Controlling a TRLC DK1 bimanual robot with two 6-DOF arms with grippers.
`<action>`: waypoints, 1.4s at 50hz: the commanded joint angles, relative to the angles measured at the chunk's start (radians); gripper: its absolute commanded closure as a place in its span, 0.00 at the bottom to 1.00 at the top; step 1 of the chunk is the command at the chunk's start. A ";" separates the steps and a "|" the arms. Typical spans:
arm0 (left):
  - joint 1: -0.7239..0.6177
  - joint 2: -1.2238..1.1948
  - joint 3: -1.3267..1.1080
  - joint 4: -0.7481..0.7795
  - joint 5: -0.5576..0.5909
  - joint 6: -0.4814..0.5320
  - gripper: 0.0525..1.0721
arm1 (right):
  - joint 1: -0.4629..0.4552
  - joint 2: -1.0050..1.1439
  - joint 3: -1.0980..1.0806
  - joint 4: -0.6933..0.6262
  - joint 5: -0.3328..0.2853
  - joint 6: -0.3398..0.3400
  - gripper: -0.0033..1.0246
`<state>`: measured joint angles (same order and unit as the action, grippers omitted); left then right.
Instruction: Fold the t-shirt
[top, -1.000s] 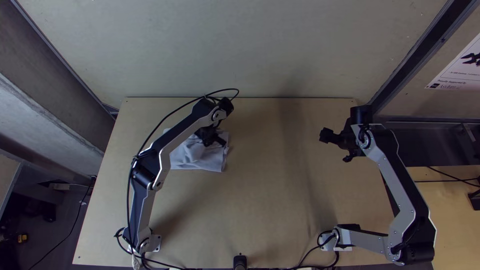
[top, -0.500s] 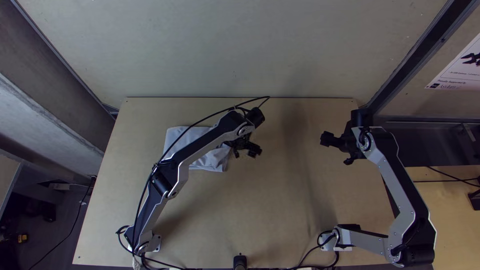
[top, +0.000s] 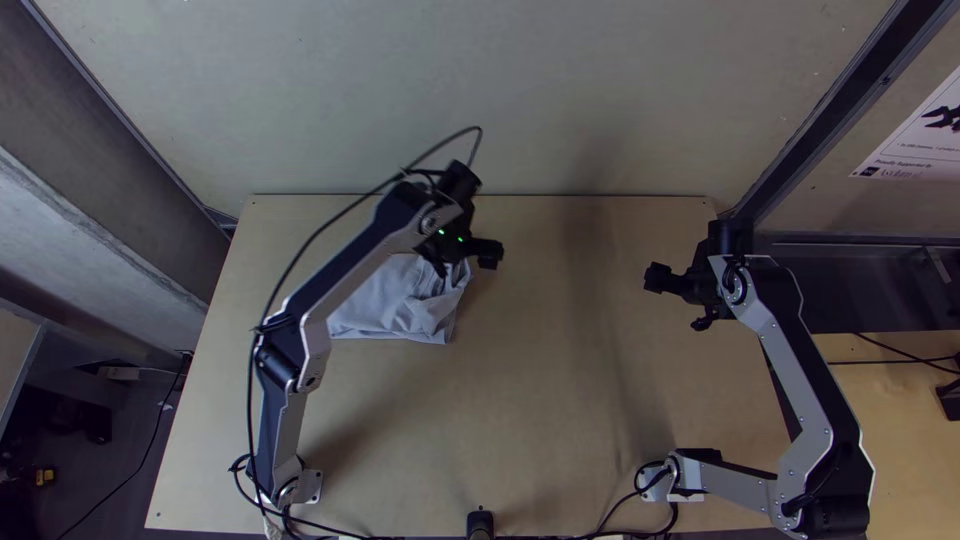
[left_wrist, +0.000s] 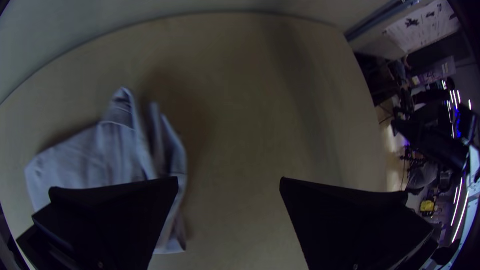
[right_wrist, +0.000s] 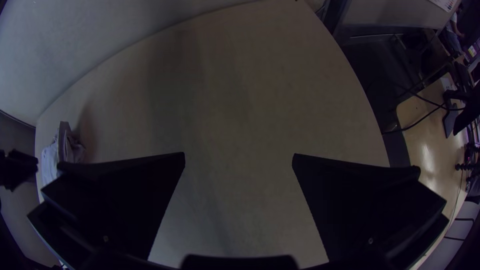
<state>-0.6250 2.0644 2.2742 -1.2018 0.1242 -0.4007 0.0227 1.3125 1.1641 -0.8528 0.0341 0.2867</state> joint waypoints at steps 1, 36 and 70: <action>0.070 -0.098 0.010 -0.005 0.011 0.025 0.04 | -0.010 -0.029 0.043 0.014 0.006 -0.021 0.04; 0.636 -0.710 -0.429 0.334 -0.037 0.462 0.04 | -0.035 -0.131 0.477 0.319 0.004 -0.317 0.04; 0.782 -1.500 -1.368 1.125 -0.037 0.534 0.04 | -0.026 -0.742 -0.004 0.506 0.006 -0.397 0.04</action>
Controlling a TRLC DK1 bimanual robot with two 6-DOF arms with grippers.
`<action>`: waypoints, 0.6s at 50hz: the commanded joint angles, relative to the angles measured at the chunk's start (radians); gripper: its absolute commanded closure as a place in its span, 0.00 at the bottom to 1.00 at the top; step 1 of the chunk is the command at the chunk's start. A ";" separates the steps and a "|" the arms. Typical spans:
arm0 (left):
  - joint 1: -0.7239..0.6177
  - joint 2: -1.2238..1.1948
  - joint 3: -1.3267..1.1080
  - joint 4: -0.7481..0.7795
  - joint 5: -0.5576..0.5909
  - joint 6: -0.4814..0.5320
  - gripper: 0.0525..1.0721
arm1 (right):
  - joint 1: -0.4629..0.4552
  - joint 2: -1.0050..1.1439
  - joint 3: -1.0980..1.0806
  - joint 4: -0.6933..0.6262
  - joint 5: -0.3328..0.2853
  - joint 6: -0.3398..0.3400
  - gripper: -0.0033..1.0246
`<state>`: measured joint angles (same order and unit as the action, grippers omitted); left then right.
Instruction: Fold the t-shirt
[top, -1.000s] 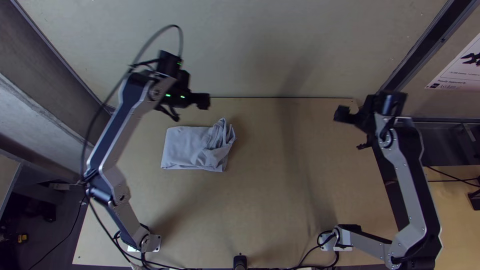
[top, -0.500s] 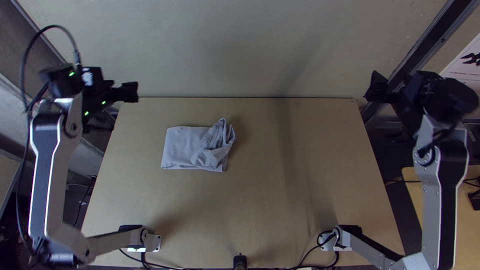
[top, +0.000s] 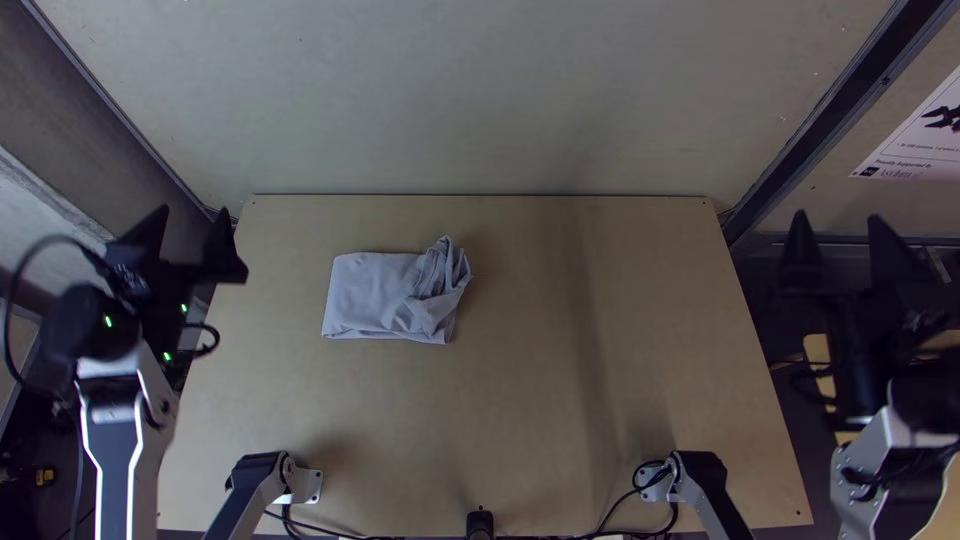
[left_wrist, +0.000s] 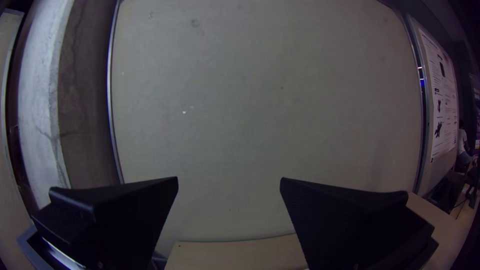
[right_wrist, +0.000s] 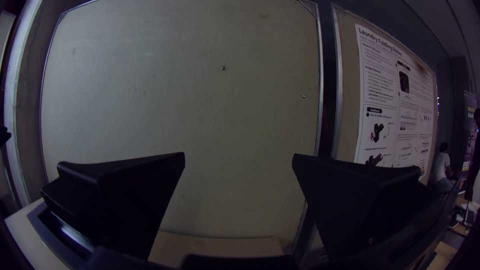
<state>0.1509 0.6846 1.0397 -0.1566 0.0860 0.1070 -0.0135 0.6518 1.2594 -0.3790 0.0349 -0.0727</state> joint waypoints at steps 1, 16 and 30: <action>0.007 -0.146 -0.159 0.095 0.001 0.026 0.04 | 0.010 -0.100 -0.123 0.040 0.005 -0.039 0.04; 0.013 -0.470 -0.471 0.126 -0.023 0.017 0.04 | 0.030 -0.442 -0.469 0.161 0.003 -0.033 0.04; 0.067 -0.688 -0.688 0.126 -0.034 0.053 0.04 | 0.086 -0.656 -0.684 0.146 0.007 -0.035 0.04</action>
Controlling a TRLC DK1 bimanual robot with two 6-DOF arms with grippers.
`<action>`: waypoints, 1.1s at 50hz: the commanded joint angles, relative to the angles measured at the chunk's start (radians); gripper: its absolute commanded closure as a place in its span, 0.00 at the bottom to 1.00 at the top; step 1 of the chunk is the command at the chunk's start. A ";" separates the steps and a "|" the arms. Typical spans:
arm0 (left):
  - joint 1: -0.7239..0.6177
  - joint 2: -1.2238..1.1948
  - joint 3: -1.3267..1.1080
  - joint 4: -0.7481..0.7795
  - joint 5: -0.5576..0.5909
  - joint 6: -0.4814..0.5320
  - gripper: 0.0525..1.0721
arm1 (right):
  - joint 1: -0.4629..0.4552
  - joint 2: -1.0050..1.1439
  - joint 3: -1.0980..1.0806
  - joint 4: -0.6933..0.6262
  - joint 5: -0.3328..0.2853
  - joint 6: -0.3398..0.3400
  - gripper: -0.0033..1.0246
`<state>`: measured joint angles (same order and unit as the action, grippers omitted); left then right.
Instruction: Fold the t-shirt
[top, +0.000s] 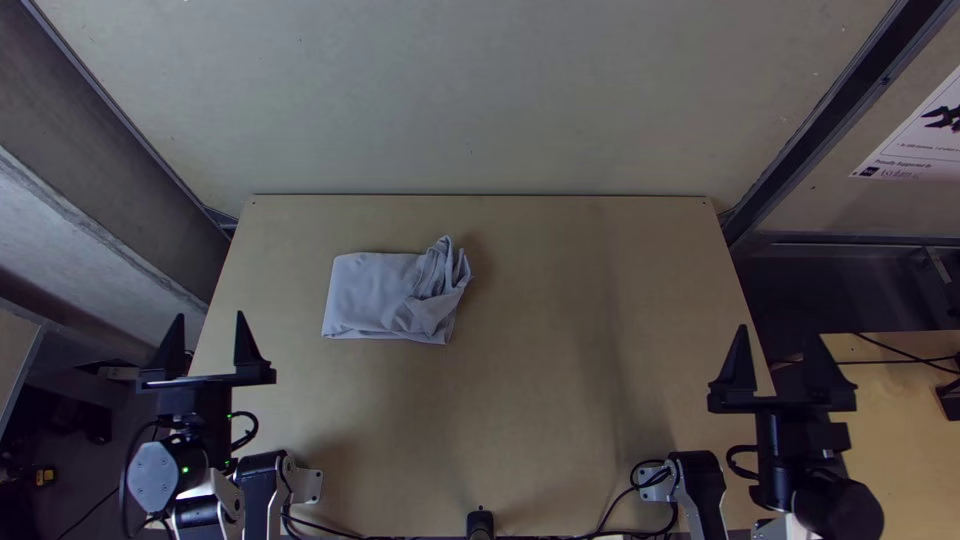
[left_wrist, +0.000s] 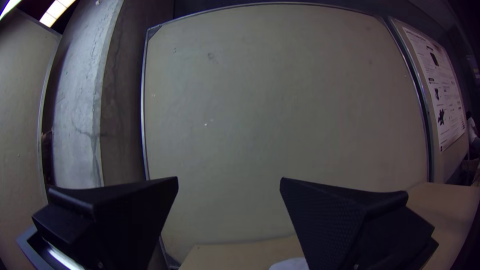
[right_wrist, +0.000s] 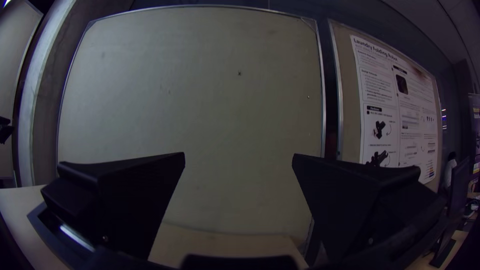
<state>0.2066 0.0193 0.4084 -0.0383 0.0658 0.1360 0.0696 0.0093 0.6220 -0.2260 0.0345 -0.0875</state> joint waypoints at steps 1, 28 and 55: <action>0.014 -0.022 -0.066 0.015 -0.018 0.022 0.04 | 0.004 -0.014 -0.059 -0.004 0.007 -0.018 0.04; -0.096 -0.022 -0.410 0.229 -0.004 0.043 0.04 | 0.006 -0.015 -0.596 0.438 0.007 0.103 0.04; -0.085 -0.019 -0.405 0.032 -0.023 0.062 0.04 | -0.036 -0.012 -0.614 0.215 0.004 0.091 0.04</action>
